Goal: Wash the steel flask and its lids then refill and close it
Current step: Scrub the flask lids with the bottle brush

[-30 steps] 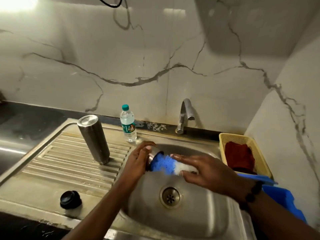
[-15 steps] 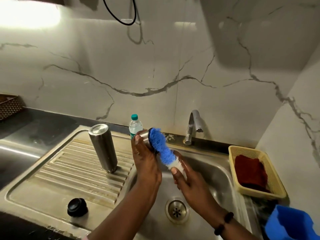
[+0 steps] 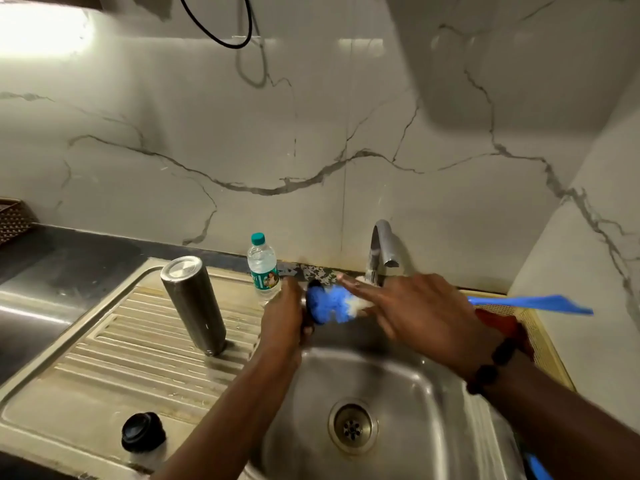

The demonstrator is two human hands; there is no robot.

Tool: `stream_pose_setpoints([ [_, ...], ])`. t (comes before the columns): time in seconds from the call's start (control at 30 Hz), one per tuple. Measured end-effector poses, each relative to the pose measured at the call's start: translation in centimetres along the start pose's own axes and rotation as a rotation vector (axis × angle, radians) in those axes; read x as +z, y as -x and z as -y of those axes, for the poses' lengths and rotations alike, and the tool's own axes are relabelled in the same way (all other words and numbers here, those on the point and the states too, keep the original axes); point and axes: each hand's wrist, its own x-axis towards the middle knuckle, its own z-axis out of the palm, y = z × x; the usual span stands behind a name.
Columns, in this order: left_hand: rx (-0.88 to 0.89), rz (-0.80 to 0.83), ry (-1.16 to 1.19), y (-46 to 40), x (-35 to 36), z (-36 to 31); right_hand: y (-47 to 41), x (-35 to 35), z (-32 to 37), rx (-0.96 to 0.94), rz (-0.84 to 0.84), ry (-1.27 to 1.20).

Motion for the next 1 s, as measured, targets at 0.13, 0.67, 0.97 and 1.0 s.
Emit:
stream_pose_setpoints([
  [0.13, -0.047, -0.132, 0.428, -0.7, 0.9, -1.0, 0.2, 4.3, 3.5, 0.153, -0.165, -0.234],
  [0.67, 0.295, -0.02, 0.62, -0.6, 2.1, -1.6, 1.2, 6.9, 4.5, 0.475, -0.217, -1.478],
  [0.97, 0.024, 0.148, 0.817, -1.8, 0.5, -0.2, 3.5, 7.4, 3.5, 0.358, -0.315, -0.853],
  [1.0, -0.005, 0.139, 0.824, -1.9, 0.4, -0.2, 3.7, 7.9, 3.3, 0.36, -0.354, -0.79],
])
